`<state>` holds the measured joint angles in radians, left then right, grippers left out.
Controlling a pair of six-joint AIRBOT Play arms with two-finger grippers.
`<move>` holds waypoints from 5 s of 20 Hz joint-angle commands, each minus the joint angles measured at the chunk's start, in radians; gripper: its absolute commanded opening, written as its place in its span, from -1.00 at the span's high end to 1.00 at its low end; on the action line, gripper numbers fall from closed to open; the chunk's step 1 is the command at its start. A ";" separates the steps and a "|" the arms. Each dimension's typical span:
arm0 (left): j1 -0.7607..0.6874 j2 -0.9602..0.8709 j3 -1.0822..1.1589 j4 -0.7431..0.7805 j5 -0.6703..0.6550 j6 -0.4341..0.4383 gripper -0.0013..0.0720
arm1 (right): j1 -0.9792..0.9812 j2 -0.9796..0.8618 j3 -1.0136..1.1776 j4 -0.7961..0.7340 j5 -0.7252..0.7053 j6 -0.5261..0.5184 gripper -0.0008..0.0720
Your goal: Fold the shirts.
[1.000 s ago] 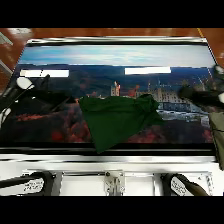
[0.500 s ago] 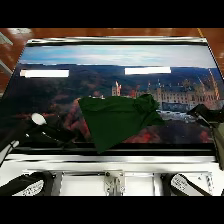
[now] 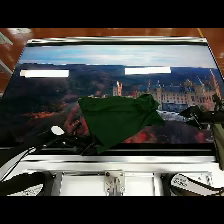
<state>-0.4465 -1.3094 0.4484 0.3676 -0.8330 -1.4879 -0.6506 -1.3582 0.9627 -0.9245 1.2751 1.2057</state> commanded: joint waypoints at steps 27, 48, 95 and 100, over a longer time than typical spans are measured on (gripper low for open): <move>0.218 0.356 0.301 -0.066 0.245 0.196 0.88 | 0.382 0.001 0.058 0.070 -0.226 -0.136 0.80; 0.303 0.595 1.136 0.649 -0.133 -0.106 0.88 | 0.359 0.716 0.687 -0.061 -0.488 -0.061 0.80; 0.266 -0.236 0.294 0.160 -0.097 0.135 0.34 | 0.190 -0.115 0.166 -0.320 0.348 0.039 -0.89; 0.261 -0.209 0.295 0.159 -0.119 0.157 0.87 | 0.256 -0.123 0.039 -0.373 0.176 -0.013 -0.89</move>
<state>-0.1745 -1.5291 0.7444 0.5522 -0.9531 -1.3502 -0.4263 -1.4757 1.0630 -1.2621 1.5467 1.2228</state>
